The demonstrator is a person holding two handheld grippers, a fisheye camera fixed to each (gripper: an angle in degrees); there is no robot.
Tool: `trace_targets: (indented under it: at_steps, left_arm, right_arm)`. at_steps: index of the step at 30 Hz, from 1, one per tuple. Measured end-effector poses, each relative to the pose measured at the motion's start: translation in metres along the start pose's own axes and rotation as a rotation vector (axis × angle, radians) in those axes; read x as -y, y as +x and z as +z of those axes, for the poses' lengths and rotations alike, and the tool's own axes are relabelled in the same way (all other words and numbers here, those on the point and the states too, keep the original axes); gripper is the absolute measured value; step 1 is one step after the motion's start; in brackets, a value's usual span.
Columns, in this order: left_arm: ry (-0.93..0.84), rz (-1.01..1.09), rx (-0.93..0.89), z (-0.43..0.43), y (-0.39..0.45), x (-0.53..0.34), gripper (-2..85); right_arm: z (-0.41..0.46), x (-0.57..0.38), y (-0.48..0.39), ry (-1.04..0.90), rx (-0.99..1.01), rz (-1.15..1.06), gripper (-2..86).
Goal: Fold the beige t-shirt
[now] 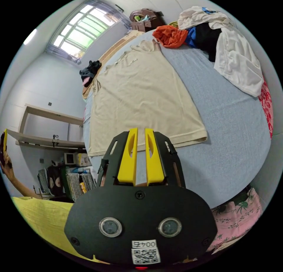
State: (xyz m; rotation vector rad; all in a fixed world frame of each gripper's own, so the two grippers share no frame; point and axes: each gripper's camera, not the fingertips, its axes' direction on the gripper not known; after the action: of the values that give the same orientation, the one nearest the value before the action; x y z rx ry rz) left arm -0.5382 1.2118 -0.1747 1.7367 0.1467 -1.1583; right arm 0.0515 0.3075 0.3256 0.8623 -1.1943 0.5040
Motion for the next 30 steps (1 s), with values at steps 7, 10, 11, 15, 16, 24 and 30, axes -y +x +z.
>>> trace_targets:
  at_steps: [7,10,11,15,16,24,30]
  left_arm:
    - [-0.226,0.183,-0.023,0.143,-0.088,-0.1,0.9]
    - [-0.423,0.201,0.02,0.219,-0.124,-0.171,0.9]
    - [-0.493,0.212,0.048,0.244,-0.135,-0.2,0.8]
    - [-0.64,0.281,0.008,0.286,-0.152,-0.278,0.8]
    - [-0.633,0.287,0.003,0.286,-0.153,-0.285,0.8]
    - [-0.653,0.547,0.054,0.311,-0.137,-0.352,0.6]
    - [-0.608,0.583,0.028,0.3,-0.137,-0.373,0.8]
  right_arm:
    - [0.037,-0.032,-0.042,-0.128,-0.146,-0.13,7.2]
    - [0.032,-0.045,-0.036,-0.118,-0.113,-0.086,8.6]
    - [0.027,-0.051,-0.03,-0.101,-0.098,-0.05,8.6]
    - [0.008,-0.068,-0.004,-0.05,0.005,0.073,7.9]
    - [0.001,-0.075,0.002,-0.024,0.026,0.098,7.6]
    - [-0.016,-0.105,0.003,-0.023,-0.025,0.107,6.7]
    - [-0.027,-0.12,0.001,-0.031,-0.056,0.083,7.3]
